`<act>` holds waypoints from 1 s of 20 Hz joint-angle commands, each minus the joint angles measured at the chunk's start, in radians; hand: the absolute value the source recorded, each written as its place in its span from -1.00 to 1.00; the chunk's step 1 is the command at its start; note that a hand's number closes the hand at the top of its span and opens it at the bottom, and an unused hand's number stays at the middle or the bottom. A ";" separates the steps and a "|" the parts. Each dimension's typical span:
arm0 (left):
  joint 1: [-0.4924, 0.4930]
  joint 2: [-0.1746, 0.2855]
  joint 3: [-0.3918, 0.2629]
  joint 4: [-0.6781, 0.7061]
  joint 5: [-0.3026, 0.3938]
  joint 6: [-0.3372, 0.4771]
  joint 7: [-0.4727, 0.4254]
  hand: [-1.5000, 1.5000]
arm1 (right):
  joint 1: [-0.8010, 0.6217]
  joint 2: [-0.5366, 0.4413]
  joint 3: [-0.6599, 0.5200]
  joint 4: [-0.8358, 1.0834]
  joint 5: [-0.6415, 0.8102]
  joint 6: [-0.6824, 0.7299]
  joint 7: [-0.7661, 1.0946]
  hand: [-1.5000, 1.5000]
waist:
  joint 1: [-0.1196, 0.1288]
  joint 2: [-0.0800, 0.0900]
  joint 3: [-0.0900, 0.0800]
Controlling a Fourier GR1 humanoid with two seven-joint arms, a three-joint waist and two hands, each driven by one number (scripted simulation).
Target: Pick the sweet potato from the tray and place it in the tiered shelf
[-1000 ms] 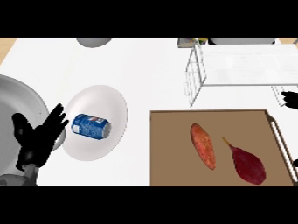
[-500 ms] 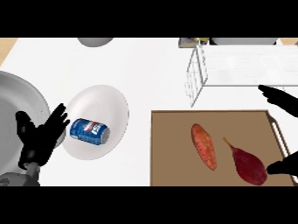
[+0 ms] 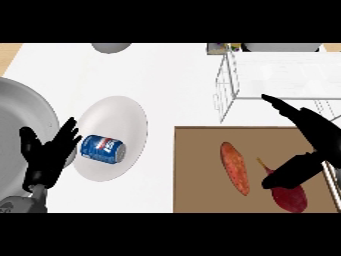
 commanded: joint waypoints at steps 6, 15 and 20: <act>0.032 -0.052 0.024 0.013 -0.046 -0.013 0.002 0.00 | -0.033 0.117 0.093 0.025 0.152 0.073 0.130 -1.00 | -0.001 0.004 -0.004; -0.002 -0.051 0.092 0.003 -0.089 -0.048 0.077 0.00 | 0.120 0.176 0.088 -0.011 0.355 0.064 0.084 -1.00 | -0.007 0.003 -0.004; 0.023 -0.072 0.134 0.006 -0.102 -0.077 0.051 0.00 | 0.172 0.207 0.090 -0.057 0.419 0.100 0.089 -1.00 | -0.009 0.003 -0.004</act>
